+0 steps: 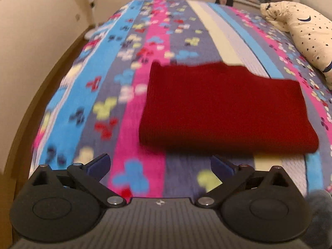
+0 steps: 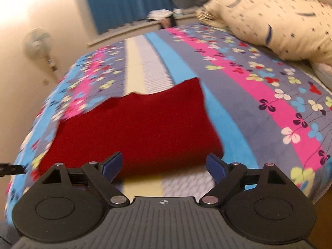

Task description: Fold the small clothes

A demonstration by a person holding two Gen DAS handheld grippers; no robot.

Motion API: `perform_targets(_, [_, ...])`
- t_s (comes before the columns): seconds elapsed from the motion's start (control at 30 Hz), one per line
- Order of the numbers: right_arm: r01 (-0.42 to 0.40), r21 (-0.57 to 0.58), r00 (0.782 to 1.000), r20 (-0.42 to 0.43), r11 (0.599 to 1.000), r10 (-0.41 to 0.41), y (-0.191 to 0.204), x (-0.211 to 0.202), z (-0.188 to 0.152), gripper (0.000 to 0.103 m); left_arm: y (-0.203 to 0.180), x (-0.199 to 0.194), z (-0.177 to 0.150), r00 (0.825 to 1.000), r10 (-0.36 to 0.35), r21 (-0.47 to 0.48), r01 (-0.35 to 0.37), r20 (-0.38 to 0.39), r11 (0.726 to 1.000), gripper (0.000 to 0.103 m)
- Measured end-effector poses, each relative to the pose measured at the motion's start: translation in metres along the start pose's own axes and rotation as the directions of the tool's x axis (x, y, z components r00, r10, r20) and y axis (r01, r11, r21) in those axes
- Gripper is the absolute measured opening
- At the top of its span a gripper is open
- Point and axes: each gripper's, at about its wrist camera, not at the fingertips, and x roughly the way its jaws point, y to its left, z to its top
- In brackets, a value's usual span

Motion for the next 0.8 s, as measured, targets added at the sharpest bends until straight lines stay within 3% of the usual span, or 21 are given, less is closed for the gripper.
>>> perform_targets(0.13, [-0.037, -0.081, 0.997, 0.069, 0.996, 0.042, 0.025, -0.046, -0.016, 0.088, -0.006, -0.032, -0.033, 0.999, -0.022, -0.013, 0.022, -0.025, 1.0, 0.103])
perform_targets(0.3, [-0.044, -0.14, 0.99, 0.124, 0.989, 0.061, 0.036, -0.085, -0.032, 0.088, -0.013, -0.068, -0.063, 1.0, -0.001, 0.032, 0.0, 0.025, 0.999, 0.103])
perform_targets(0.8, [-0.046, -0.128, 0.987, 0.147, 0.991, 0.065, 0.036, -0.122, -0.052, 0.088, -0.014, -0.107, -0.09, 0.997, -0.02, 0.057, 0.015, 0.08, 0.998, 0.103])
